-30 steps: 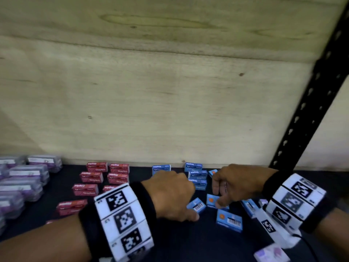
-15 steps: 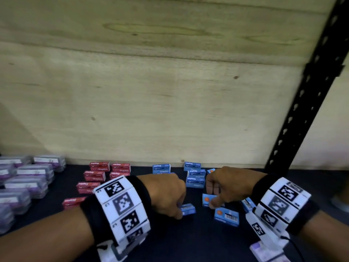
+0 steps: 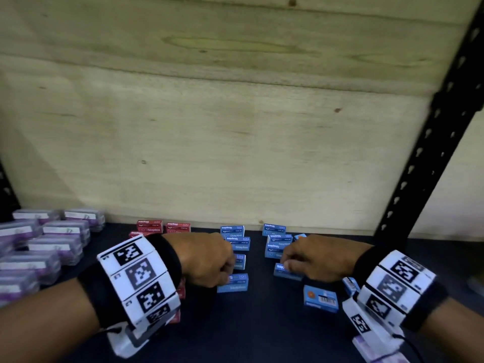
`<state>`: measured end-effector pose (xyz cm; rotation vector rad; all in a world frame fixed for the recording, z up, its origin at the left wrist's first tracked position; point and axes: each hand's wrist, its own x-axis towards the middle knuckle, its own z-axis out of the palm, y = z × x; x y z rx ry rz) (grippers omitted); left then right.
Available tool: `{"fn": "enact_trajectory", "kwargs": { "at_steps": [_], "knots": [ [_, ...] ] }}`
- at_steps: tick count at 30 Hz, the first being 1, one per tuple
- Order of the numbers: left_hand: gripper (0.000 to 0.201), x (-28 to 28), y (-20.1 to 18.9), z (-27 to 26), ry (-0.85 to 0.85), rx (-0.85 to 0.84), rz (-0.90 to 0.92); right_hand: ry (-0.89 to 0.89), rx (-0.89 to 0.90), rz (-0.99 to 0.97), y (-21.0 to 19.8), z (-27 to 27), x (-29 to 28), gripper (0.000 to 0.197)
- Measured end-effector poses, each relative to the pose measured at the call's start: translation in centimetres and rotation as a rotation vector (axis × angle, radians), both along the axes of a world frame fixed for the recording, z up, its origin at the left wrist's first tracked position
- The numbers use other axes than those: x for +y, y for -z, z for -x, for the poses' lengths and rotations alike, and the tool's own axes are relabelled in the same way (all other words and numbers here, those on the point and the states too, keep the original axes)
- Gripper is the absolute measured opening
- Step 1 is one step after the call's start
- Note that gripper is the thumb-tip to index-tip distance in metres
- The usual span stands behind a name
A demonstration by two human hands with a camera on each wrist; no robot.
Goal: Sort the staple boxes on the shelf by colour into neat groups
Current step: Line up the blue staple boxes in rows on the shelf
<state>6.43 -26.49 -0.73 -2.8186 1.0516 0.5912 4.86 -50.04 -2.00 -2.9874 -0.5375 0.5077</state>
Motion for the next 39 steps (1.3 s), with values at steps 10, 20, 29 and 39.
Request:
{"fn": "enact_trajectory", "kwargs": {
  "at_steps": [10, 20, 29, 39],
  "knots": [
    [0.024, -0.2, 0.3, 0.3, 0.018, -0.035, -0.062, 0.083, -0.005, -0.034, 0.1, 0.2, -0.7, 0.024],
    [0.021, -0.7, 1.1, 0.1, 0.007, -0.118, -0.060, 0.077, -0.027, 0.050, 0.2, -0.4, -0.3, 0.017],
    [0.030, -1.6, 1.9, 0.7, -0.015, -0.165, -0.090, 0.102, -0.031, 0.106, 0.5, -0.5, 0.5, 0.025],
    [0.060, -1.2, 0.8, 3.1, -0.124, -0.194, -0.119, 0.207, -0.022, -0.075, -0.5, 1.3, -1.0, 0.025]
  ]
}}
